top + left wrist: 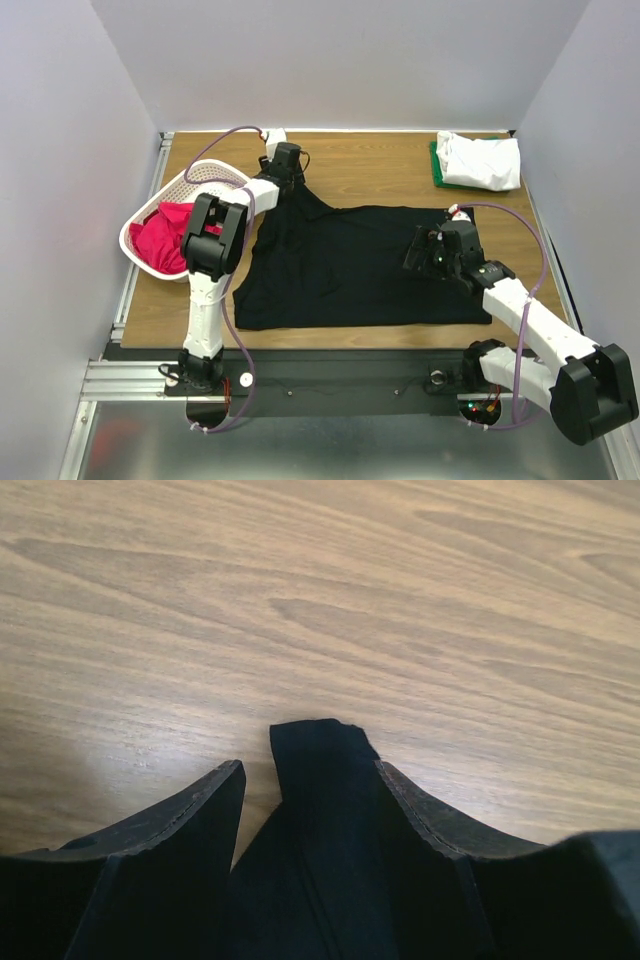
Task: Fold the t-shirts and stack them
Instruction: Fold the tshirt
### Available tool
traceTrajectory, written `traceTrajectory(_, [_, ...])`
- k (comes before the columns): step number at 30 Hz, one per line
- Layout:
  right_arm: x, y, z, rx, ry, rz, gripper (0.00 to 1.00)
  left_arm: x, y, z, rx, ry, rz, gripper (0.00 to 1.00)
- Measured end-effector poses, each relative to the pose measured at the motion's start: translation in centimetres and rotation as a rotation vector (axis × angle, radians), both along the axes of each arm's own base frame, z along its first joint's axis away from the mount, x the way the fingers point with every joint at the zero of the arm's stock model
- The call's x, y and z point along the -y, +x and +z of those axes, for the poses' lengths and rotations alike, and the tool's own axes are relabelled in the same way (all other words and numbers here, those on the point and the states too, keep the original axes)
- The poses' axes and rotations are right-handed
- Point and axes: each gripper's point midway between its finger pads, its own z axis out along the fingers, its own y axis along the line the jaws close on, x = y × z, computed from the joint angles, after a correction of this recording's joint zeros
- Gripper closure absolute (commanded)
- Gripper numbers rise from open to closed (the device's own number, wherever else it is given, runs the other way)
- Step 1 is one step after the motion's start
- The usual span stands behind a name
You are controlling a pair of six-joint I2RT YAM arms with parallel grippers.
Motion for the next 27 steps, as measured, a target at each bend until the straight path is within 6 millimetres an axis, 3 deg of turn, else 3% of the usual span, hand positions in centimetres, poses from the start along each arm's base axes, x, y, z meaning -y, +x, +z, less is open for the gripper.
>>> traceTrajectory(8, [-0.2, -0.1, 0.0, -0.003, 0.011, 0.008, 0.01, -0.2, 1.5, -1.6, -0.024, 0.02, 0.016, 0.36])
traceTrajectory(13, [-0.2, -0.2, -0.2, -0.006, 0.013, 0.005, 0.01, -0.8, 1.2, -2.7, -0.061, 0.039, 0.023, 0.4])
traceTrajectory(25, [-0.1, -0.4, -0.6, -0.013, 0.011, 0.004, 0.0, -1.4, 1.6, -3.2, -0.093, 0.046, 0.03, 0.75])
traceTrajectory(27, [-0.1, -0.3, -0.5, -0.011, 0.009, 0.002, 0.0, -1.3, 1.6, -3.3, -0.094, 0.046, 0.028, 0.86])
